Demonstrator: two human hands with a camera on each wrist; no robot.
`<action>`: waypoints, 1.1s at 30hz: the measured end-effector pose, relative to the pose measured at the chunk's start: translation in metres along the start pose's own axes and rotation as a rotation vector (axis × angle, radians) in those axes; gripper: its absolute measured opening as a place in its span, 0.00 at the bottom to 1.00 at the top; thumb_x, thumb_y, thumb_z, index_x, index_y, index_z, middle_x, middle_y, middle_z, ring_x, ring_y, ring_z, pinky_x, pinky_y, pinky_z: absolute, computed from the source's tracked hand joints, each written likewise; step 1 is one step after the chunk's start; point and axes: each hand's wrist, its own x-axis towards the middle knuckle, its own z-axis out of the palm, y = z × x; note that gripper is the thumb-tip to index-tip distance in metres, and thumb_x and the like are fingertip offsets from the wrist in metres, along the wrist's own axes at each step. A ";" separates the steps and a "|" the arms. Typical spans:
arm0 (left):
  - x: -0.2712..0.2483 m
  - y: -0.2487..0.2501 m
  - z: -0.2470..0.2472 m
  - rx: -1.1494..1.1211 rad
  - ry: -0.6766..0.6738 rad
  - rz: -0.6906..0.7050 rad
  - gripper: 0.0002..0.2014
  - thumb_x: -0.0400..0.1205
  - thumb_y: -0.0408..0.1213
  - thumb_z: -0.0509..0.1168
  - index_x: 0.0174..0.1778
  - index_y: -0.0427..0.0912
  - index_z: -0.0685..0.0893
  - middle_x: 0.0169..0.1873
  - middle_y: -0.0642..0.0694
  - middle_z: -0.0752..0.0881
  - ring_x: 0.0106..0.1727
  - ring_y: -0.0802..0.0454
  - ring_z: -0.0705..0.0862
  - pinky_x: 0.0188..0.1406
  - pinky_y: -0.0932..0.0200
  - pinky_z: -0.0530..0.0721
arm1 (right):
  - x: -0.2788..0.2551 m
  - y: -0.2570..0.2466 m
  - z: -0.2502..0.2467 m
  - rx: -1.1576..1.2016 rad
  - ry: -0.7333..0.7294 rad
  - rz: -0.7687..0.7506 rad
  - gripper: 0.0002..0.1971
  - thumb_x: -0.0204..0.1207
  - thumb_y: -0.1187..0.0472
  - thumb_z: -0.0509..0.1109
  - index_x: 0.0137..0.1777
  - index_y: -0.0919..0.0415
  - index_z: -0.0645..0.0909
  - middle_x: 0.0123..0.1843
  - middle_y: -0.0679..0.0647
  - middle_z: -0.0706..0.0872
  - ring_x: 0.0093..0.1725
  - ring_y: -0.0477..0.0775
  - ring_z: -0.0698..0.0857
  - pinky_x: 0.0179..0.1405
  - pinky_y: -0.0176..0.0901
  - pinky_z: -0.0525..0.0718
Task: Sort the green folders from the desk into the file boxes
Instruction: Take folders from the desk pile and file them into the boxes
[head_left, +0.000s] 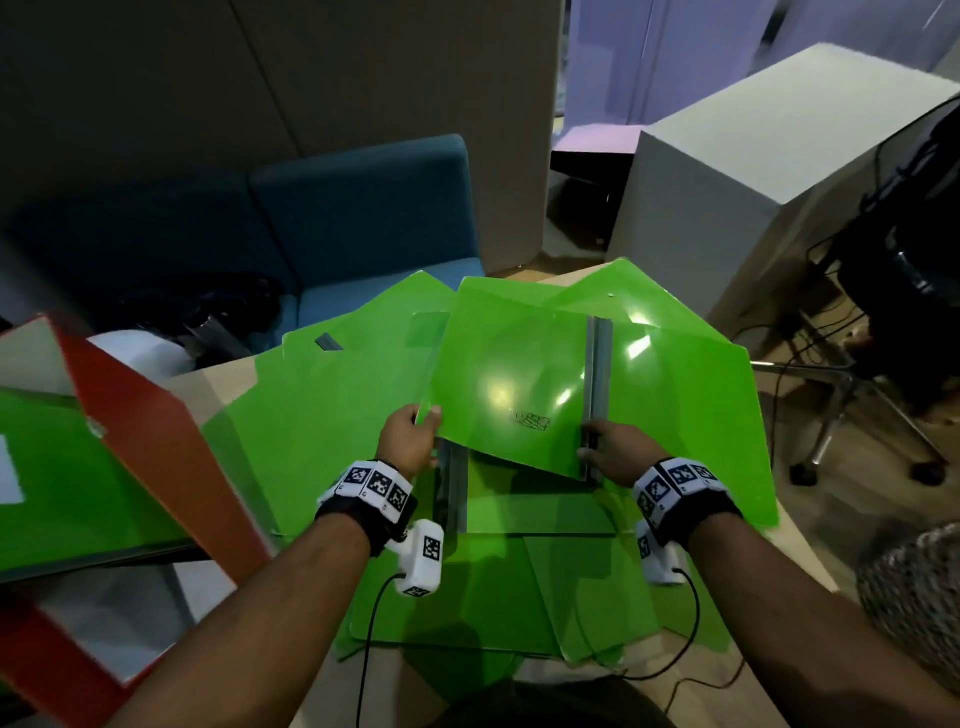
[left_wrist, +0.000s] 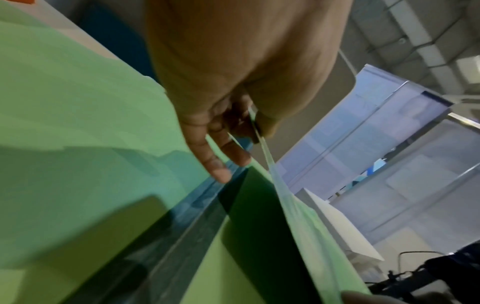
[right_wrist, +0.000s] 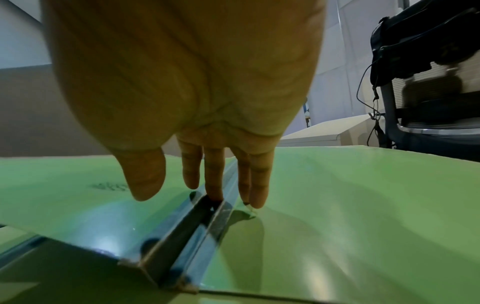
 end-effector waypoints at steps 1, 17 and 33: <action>-0.005 0.009 0.001 -0.076 0.009 0.026 0.21 0.87 0.43 0.60 0.69 0.30 0.75 0.50 0.39 0.85 0.42 0.45 0.86 0.42 0.43 0.91 | 0.001 -0.002 0.001 0.005 -0.010 -0.011 0.28 0.81 0.52 0.67 0.78 0.57 0.67 0.71 0.59 0.80 0.68 0.60 0.79 0.65 0.48 0.78; -0.076 0.125 -0.039 -0.535 0.106 0.458 0.23 0.89 0.52 0.43 0.66 0.42 0.76 0.55 0.49 0.79 0.44 0.57 0.84 0.34 0.48 0.89 | -0.008 -0.109 -0.004 0.511 0.523 -0.424 0.19 0.79 0.70 0.63 0.67 0.56 0.80 0.53 0.61 0.89 0.50 0.61 0.87 0.46 0.50 0.83; -0.056 0.060 -0.053 -0.656 -0.049 -0.165 0.35 0.84 0.63 0.48 0.80 0.42 0.60 0.76 0.36 0.70 0.67 0.39 0.79 0.46 0.37 0.89 | -0.041 -0.155 -0.063 0.925 0.597 -0.698 0.06 0.82 0.60 0.61 0.53 0.53 0.80 0.44 0.49 0.87 0.42 0.47 0.85 0.42 0.45 0.85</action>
